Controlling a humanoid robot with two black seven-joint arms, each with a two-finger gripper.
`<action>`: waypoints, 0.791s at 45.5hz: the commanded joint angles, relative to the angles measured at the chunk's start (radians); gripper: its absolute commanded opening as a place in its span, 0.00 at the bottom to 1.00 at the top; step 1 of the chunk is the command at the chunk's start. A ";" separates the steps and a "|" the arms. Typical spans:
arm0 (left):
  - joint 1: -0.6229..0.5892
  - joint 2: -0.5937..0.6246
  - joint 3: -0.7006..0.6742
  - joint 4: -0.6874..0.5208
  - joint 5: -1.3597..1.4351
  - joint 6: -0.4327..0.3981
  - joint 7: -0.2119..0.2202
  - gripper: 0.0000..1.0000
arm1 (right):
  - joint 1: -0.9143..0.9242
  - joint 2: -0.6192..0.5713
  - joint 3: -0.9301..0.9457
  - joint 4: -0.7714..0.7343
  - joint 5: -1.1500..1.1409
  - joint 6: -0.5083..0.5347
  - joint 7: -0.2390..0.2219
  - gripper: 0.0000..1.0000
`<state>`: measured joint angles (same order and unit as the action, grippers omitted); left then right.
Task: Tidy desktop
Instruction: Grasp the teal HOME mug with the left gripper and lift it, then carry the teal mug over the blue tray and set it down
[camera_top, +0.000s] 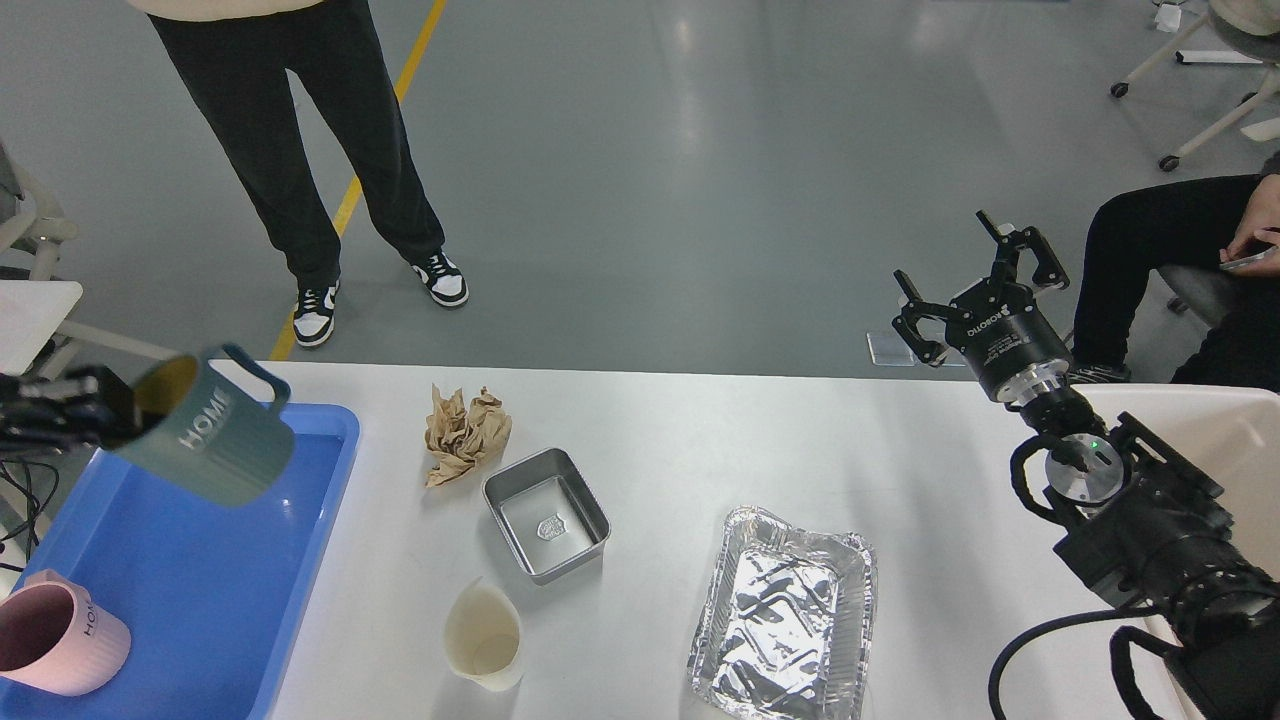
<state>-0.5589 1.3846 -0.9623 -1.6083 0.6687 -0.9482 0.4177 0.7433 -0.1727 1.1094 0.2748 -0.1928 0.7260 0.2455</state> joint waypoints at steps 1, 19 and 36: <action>-0.081 0.099 -0.055 0.053 -0.086 -0.012 0.016 0.00 | -0.001 0.001 0.000 0.003 0.000 0.000 0.000 1.00; -0.119 0.099 -0.052 0.084 -0.080 -0.012 0.041 0.00 | -0.001 -0.001 0.000 0.038 -0.002 -0.011 -0.003 1.00; -0.104 -0.029 0.112 0.145 0.138 -0.012 0.018 0.00 | -0.001 -0.002 0.000 0.041 -0.002 -0.013 -0.003 1.00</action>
<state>-0.6681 1.3996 -0.8855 -1.5053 0.7326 -0.9600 0.4453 0.7424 -0.1738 1.1090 0.3147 -0.1948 0.7120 0.2424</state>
